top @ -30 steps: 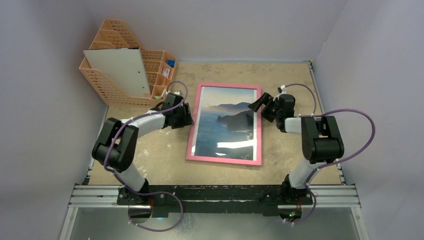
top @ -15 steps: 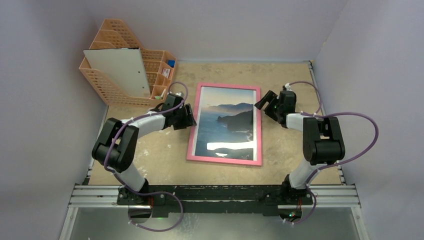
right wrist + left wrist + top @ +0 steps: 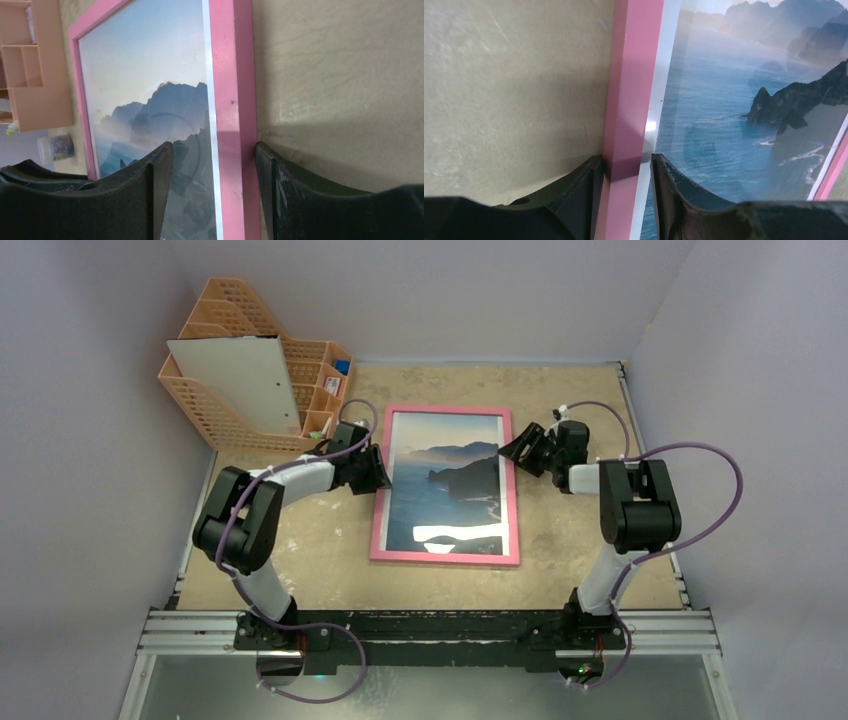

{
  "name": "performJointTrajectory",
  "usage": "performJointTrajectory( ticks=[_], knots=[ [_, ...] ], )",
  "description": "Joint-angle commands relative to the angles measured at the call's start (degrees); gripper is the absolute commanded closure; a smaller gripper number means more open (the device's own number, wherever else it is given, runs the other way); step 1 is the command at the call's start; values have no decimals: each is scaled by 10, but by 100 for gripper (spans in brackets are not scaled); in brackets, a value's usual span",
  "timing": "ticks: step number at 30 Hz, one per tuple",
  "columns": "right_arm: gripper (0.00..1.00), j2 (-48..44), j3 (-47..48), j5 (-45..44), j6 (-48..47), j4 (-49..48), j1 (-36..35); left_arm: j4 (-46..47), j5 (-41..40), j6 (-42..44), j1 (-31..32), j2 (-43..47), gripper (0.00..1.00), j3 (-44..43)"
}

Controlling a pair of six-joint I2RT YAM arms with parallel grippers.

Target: Put the photo into the frame

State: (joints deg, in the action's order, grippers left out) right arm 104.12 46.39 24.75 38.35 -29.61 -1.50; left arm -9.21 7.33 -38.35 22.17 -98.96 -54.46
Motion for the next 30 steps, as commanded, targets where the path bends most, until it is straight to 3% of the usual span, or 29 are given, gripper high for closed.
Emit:
performJointTrajectory(
  ticks=[1, 5, 8, 12, 16, 23, 30],
  knots=[
    [38, 27, 22, 94, 20, -29, -19, -4, -4, 10, -6, -20, 59, -45],
    [38, 21, 38, 80, 10, -9, -21, -15, -17, 13, -7, -16, 59, -53],
    [36, 9, 67, 37, -13, 57, -21, -43, -25, 26, -7, -14, 55, -66],
    [30, -5, 142, -104, -38, 200, -18, -113, -70, 55, -7, 13, 43, -95],
    [27, -48, 183, -208, -45, 275, -18, -165, -132, 79, -7, 70, 32, -111],
    [26, -250, 130, -393, -4, 344, -18, -205, -153, 114, -7, 206, 26, -122],
    [20, -470, 110, -420, -31, 421, -19, -236, -197, 121, -7, 347, 25, -124]
  ],
)
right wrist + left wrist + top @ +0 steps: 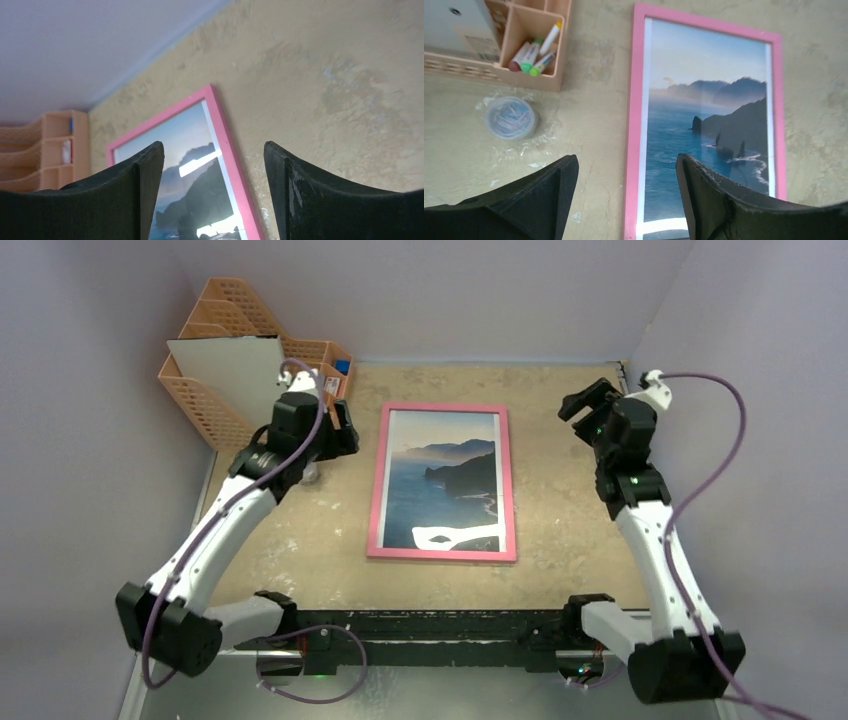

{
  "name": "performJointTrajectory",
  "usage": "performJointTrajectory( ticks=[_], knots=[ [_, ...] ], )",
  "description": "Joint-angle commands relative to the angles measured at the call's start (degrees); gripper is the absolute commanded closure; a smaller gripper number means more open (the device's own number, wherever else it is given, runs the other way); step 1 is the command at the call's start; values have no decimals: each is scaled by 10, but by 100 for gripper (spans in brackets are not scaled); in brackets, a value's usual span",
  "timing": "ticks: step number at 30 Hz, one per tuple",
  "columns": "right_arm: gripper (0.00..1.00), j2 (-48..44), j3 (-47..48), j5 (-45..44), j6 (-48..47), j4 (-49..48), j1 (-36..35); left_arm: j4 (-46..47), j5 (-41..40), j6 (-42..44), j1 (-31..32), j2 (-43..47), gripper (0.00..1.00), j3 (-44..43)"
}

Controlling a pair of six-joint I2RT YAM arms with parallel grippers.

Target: Put the photo into the frame

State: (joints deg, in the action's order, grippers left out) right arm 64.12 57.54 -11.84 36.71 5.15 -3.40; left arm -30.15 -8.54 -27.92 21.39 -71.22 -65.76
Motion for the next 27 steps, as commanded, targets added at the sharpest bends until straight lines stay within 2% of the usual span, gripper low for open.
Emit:
performJointTrajectory(
  ticks=[1, 4, 6, 15, 27],
  knots=[
    [17, -91, 5, -54, -22, 90, 0, -27, -43, 17, 1, 92, 25, -8],
    [2, -146, 25, -51, -41, 133, 0, -41, -32, 32, 1, 154, 24, -14],
    [1, -181, 55, -57, -43, 174, 0, -66, -36, 29, 1, 191, 20, -31],
    [1, -264, 197, -149, -51, 305, 0, -178, -85, 24, 1, 307, 15, -110],
    [1, -323, 258, -167, -47, 329, 1, -264, -91, 14, 1, 349, 8, -171]
  ],
)
